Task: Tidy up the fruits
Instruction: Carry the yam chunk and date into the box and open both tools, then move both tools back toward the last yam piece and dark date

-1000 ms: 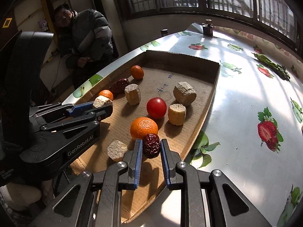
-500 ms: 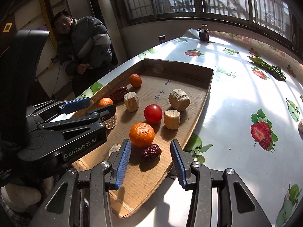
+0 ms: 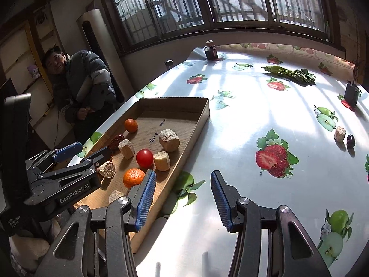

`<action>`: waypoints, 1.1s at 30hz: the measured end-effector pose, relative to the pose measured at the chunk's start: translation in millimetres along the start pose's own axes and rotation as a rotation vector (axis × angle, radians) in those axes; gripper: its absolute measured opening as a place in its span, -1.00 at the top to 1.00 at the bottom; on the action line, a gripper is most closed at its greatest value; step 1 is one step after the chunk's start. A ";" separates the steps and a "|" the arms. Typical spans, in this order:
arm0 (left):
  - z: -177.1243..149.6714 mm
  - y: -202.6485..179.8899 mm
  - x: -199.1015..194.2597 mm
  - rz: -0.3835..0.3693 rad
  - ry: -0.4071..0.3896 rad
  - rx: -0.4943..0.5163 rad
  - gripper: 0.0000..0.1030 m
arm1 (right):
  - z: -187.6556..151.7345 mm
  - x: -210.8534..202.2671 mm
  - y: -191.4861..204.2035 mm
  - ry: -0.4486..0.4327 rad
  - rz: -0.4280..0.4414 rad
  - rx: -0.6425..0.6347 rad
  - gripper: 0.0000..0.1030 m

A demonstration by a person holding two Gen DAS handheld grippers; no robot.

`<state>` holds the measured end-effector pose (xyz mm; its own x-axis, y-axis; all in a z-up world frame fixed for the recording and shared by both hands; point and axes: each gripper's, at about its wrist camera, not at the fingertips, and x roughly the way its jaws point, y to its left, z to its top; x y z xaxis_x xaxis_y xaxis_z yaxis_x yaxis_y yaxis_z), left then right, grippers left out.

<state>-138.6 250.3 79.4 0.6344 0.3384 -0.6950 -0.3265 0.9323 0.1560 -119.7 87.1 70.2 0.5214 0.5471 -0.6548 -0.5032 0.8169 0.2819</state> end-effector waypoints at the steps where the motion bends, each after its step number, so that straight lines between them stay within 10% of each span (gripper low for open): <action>1: 1.0 -3.4 -1.3 0.005 -0.003 0.005 -0.40 | 0.3 -1.9 -2.3 -0.003 -0.002 0.005 -0.05; 18: 23.1 -21.7 -17.5 0.099 -0.056 -0.009 -0.58 | 7.6 -22.3 -13.4 -0.033 -0.026 -0.018 -0.18; 33: 43.2 -176.7 -15.1 -0.234 -0.019 0.182 -0.62 | 20.9 -69.1 -150.0 -0.045 -0.322 0.161 -0.29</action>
<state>-60.3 86.0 92.6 0.6911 0.1126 -0.7140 -0.0397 0.9922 0.1180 -65.9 -69.5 87.9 0.6669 0.2614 -0.6978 -0.1950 0.9650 0.1752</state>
